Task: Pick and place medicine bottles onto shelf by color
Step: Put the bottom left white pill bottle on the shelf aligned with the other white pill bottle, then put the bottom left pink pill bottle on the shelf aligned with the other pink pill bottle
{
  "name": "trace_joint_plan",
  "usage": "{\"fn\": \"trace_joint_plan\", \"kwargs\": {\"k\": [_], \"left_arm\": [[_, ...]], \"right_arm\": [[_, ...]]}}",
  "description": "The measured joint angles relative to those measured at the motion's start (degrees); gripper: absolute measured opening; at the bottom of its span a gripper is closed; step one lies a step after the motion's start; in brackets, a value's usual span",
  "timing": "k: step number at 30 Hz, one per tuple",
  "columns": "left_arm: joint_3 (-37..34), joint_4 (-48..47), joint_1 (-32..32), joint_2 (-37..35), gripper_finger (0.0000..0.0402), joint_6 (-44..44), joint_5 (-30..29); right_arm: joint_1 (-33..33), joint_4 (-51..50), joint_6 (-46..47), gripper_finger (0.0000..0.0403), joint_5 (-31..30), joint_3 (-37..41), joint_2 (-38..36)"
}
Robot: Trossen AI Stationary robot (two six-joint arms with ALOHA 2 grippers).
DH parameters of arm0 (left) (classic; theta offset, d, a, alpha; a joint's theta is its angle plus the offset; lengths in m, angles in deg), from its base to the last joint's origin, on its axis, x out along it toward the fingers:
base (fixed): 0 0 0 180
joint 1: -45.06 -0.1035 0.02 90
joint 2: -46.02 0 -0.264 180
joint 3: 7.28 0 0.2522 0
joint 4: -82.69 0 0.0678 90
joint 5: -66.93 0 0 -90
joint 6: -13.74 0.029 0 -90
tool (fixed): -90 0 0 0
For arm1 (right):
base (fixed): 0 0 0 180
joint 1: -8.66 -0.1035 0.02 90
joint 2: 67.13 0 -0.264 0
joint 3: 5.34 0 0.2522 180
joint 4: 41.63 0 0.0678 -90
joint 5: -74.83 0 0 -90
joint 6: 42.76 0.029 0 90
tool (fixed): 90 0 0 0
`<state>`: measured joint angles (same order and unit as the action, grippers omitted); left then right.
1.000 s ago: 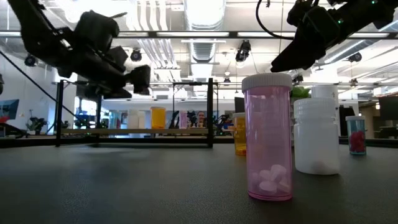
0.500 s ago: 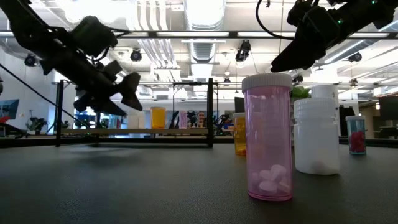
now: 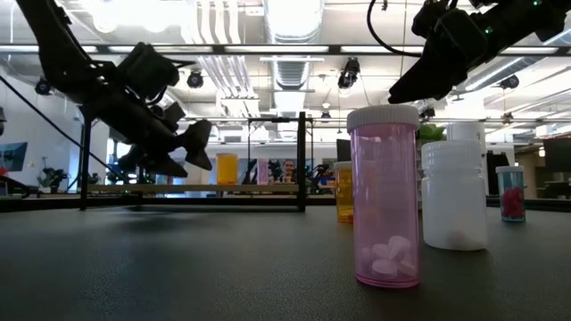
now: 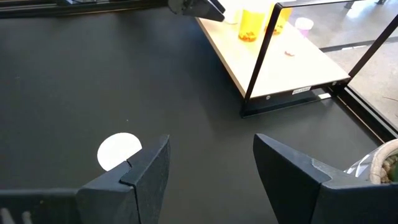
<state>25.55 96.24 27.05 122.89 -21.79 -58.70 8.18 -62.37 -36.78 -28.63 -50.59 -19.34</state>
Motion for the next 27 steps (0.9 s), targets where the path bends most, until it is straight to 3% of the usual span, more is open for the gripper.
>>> {"fn": "trace_joint_plan", "kwargs": {"k": [8, 15, 22, 27], "left_arm": [[0.05, 7.43, -2.50, 4.73, 0.0281, 1.98, -0.03], [0.07, 7.89, -2.16, 4.61, 0.0281, 1.49, 0.92], [0.07, 6.64, 2.21, -1.34, 0.0281, 1.44, 1.08], [0.10, 5.70, 8.84, -4.74, 0.0281, 1.40, 0.27]], "right_arm": [[0.00, 0.01, 0.00, 0.0221, -0.01, 0.00, 0.00], [-0.01, 0.00, 0.00, 0.0221, 0.01, 0.00, 0.00], [0.01, 0.02, 0.00, 0.0221, -0.01, 0.00, 0.00], [-0.01, 0.00, 0.00, 0.0221, -0.01, 0.00, -0.02]]}}
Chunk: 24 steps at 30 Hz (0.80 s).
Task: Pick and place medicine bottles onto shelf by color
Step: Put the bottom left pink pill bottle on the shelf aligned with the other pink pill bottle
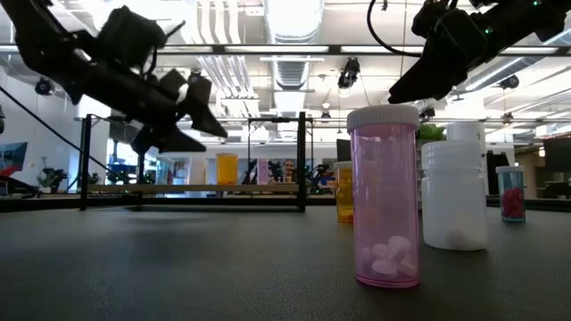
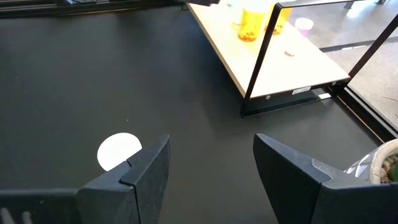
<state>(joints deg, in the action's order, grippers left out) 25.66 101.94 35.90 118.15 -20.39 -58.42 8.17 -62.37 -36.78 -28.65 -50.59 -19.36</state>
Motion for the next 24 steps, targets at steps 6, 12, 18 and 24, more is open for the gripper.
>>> {"fn": "trace_joint_plan", "kwargs": {"k": [6, 12, 18, 24], "left_arm": [[2.99, -0.02, 11.45, 1.73, 0.0281, 0.43, -2.44], [8.99, -0.01, 22.90, 9.02, 0.0281, 8.38, -2.45], [15.61, 2.26, 30.90, 19.29, 0.0281, 14.00, -2.41], [21.81, 10.55, 37.67, 29.60, 0.0281, 17.13, -2.42]], "right_arm": [[0.01, 0.01, 0.00, 0.0221, 0.01, 0.00, 0.02], [0.00, 0.02, 0.00, 0.0221, 0.00, 0.00, 0.00], [0.01, 0.00, 0.00, 0.0221, 0.01, 0.00, 0.00], [0.02, 0.01, 0.00, 0.0221, 0.02, 0.00, 0.00]]}}
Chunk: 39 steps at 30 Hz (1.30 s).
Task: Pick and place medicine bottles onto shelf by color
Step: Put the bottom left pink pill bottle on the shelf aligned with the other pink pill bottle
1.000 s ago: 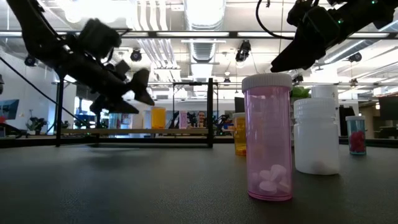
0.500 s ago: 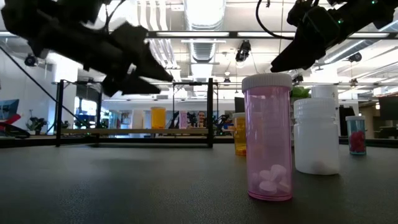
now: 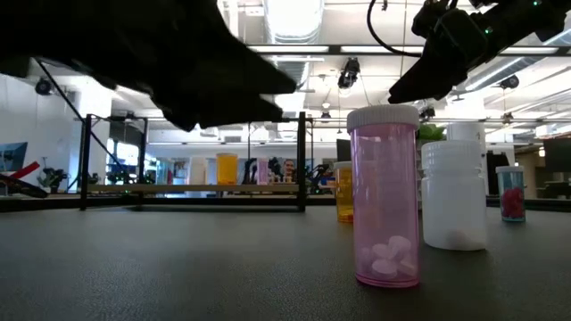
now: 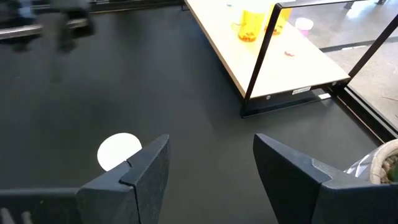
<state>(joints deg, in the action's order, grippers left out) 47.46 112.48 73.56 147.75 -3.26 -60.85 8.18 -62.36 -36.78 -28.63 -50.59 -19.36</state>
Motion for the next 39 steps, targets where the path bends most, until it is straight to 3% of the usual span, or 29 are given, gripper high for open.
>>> {"fn": "trace_joint_plan", "kwargs": {"k": [9, 21, 39], "left_arm": [[8.34, 2.14, 8.99, 6.79, 0.0281, 4.35, 1.27], [21.10, 2.58, 10.20, 18.06, 0.0281, 8.71, 4.04], [21.67, 0.27, 9.71, 19.11, 0.0281, 5.91, 4.32]], "right_arm": [[0.00, -0.02, 0.00, 0.0221, 0.00, -0.01, 0.00], [-0.01, -0.01, 0.00, 0.0221, 0.00, -0.02, 0.00], [-0.01, 0.00, 0.00, 0.0221, -0.01, -0.02, 0.00]]}}
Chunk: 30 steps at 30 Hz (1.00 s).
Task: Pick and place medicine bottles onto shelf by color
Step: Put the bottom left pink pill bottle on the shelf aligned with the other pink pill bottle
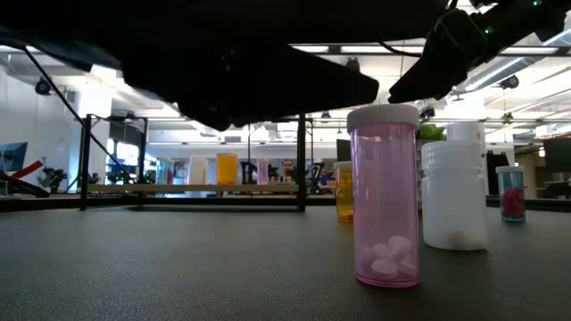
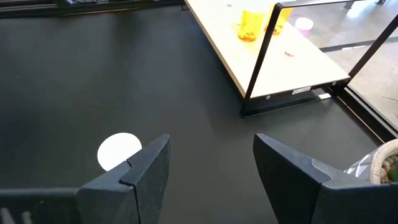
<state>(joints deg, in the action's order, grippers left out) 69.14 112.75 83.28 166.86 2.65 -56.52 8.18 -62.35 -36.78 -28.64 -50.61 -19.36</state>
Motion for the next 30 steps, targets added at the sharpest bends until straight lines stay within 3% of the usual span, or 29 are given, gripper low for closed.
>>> {"fn": "trace_joint_plan", "kwargs": {"k": [30], "left_arm": [[-0.33, -4.24, -1.42, -0.02, 0.0271, -7.08, -0.14]], "right_arm": [[0.00, -0.02, 0.00, 0.0221, 0.00, 0.00, 0.00]]}}
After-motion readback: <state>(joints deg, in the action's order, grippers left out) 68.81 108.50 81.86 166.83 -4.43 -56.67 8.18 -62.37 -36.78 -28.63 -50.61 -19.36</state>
